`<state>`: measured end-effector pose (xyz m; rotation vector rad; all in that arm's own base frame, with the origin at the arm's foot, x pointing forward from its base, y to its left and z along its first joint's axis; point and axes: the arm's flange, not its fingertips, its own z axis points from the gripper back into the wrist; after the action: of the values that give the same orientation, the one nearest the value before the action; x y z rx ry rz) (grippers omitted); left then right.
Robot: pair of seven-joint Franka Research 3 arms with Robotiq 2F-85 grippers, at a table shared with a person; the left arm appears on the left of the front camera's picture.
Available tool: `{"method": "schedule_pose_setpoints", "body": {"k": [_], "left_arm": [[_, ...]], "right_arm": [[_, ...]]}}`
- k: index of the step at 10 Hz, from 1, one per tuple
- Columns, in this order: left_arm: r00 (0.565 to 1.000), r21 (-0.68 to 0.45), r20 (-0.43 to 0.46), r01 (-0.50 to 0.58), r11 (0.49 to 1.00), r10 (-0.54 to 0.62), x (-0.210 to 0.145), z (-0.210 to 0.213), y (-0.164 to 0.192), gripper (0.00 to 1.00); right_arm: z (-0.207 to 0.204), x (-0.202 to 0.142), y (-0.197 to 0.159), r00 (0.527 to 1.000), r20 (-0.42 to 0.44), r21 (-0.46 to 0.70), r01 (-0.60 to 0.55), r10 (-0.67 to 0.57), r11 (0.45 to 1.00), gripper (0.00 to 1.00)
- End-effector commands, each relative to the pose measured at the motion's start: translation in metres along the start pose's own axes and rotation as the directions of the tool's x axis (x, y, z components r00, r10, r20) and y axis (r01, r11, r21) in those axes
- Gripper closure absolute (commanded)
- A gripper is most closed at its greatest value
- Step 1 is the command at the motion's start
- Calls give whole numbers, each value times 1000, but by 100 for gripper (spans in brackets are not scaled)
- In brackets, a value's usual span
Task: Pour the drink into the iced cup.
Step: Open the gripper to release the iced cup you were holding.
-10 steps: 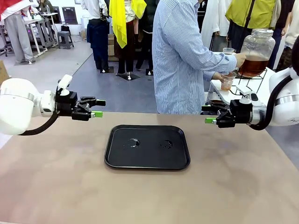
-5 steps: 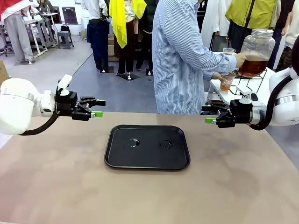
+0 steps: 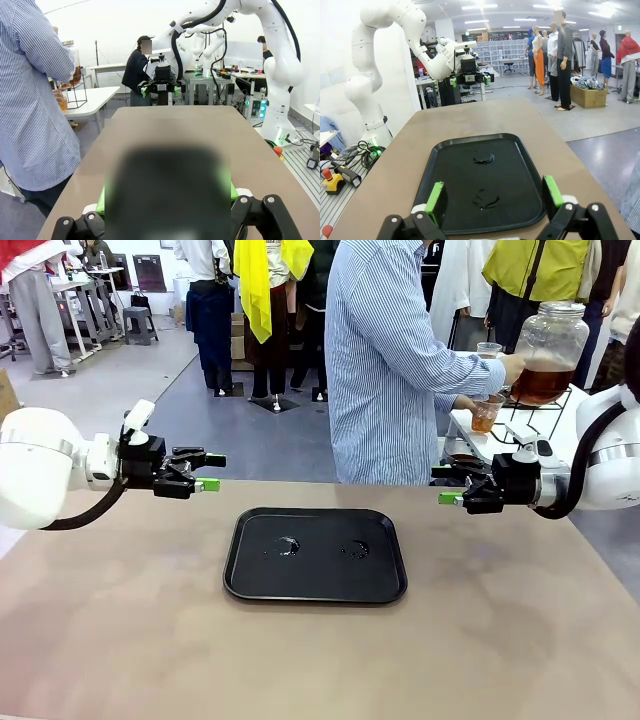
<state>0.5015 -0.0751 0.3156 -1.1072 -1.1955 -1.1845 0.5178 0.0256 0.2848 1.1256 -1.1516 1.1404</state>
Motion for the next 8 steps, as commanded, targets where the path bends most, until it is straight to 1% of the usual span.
{"method": "schedule_pose_setpoints", "body": {"k": [1, 8], "left_arm": [[1000, -4, -7, 0, 1000, -1, 2, 0, 1, 0], [1000, -4, -7, 0, 1000, -1, 2, 0, 1, 0]], "right_arm": [[-2, 4, -1, 1000, -3, 6, 3, -3, 1000, 0], [-2, 4, -1, 1000, -3, 6, 3, -3, 1000, 0]]}}
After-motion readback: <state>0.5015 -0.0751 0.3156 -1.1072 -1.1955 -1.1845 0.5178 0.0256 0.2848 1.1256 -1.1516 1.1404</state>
